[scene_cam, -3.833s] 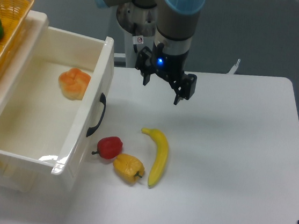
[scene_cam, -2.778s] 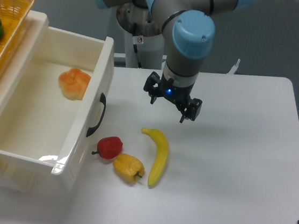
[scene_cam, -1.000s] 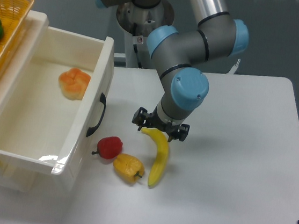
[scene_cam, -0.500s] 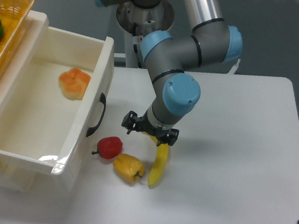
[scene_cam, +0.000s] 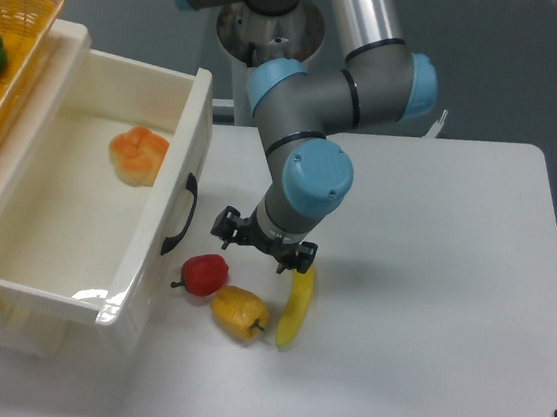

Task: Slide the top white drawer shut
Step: 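Lower the gripper beside the drawer front near the black handle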

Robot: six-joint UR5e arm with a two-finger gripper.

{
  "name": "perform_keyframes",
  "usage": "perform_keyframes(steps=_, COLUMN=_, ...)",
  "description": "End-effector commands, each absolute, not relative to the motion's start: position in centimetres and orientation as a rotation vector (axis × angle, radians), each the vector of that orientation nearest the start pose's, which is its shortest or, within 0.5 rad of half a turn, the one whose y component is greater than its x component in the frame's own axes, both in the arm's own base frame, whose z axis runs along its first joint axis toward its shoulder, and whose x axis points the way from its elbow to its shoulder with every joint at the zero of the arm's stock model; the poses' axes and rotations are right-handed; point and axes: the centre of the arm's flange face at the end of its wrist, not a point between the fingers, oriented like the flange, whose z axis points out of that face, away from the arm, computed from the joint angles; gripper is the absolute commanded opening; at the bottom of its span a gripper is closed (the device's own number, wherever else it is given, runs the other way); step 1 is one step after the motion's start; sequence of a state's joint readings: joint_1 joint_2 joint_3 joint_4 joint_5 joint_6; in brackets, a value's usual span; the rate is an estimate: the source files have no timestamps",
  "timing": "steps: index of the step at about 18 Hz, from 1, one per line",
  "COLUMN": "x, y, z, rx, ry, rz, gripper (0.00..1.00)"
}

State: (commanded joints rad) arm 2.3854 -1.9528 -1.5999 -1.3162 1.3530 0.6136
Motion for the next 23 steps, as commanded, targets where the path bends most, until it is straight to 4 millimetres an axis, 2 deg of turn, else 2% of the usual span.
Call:
perform_keyframes(steps=5, x=-32.8, y=52.8, z=28.5, rx=-3.075, ry=-0.328, rz=-0.423, gripper=1.00)
perform_keyframes(steps=23, x=-31.5, y=54.2, z=29.1, rx=-3.069, ry=-0.257, rz=-0.400, gripper=1.00)
